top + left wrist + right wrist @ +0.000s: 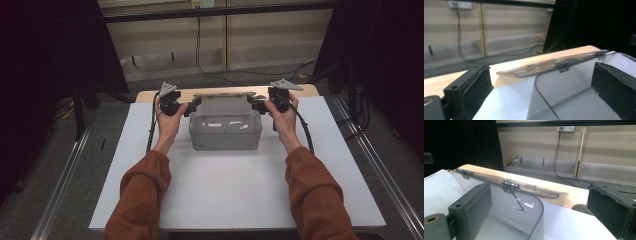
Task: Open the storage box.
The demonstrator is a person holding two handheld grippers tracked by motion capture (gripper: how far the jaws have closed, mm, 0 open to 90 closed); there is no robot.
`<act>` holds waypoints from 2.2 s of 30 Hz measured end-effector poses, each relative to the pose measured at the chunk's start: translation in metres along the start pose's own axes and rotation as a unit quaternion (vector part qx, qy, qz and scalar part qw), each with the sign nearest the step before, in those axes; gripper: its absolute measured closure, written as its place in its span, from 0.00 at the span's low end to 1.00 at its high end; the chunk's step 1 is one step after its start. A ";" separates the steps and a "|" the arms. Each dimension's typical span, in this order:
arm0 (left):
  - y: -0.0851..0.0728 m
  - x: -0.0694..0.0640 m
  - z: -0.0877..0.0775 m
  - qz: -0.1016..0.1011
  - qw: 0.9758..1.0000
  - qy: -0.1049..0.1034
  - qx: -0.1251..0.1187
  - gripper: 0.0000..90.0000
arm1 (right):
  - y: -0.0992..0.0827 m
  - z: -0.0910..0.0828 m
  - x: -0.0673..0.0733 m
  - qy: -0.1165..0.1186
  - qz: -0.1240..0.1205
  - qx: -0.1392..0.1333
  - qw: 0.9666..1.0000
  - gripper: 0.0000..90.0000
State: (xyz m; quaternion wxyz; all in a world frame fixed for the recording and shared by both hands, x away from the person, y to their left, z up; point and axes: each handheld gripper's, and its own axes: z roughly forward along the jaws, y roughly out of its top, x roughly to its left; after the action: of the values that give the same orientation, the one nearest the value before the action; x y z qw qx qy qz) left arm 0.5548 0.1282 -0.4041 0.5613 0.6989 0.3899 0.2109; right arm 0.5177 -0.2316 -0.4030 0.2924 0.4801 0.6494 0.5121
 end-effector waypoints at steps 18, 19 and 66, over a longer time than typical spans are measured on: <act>-0.005 -0.010 -0.039 0.033 0.999 -0.002 -0.031 0.02 | -0.011 -0.038 0.006 -0.010 -0.028 -0.027 0.999 0.01; -0.006 -0.011 -0.040 0.036 0.999 0.001 -0.032 0.03 | -0.011 -0.040 0.007 -0.012 -0.030 -0.027 0.999 0.01; -0.069 -0.054 -0.149 0.039 0.997 0.026 -0.065 0.03 | -0.067 -0.171 0.016 -0.081 -0.060 -0.079 0.992 0.00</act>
State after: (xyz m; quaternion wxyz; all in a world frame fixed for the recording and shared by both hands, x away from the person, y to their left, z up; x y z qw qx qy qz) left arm 0.3914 0.1831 -0.4197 0.5865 0.6696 0.3627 0.2758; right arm 0.3411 -0.2833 -0.4129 0.4111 0.4554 0.6088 0.5031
